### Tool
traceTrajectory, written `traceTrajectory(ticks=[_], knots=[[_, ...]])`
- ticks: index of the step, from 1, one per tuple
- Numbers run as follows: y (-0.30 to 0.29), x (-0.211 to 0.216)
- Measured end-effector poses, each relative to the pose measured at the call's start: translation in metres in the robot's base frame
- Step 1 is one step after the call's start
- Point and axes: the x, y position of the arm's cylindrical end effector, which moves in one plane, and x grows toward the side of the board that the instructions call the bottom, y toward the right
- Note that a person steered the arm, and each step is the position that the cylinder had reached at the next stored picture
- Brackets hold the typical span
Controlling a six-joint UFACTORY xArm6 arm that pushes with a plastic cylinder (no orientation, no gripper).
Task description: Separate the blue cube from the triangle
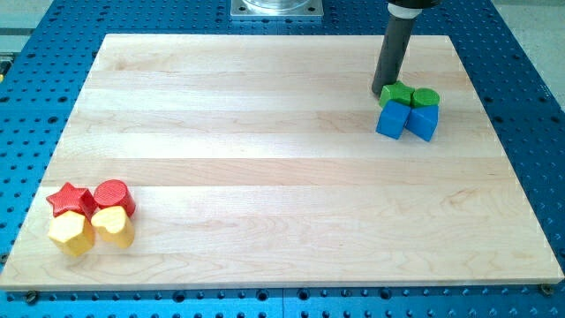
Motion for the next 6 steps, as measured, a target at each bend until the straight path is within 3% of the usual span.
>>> traceTrajectory(ticks=[6], knots=[[-0.0015, -0.004]])
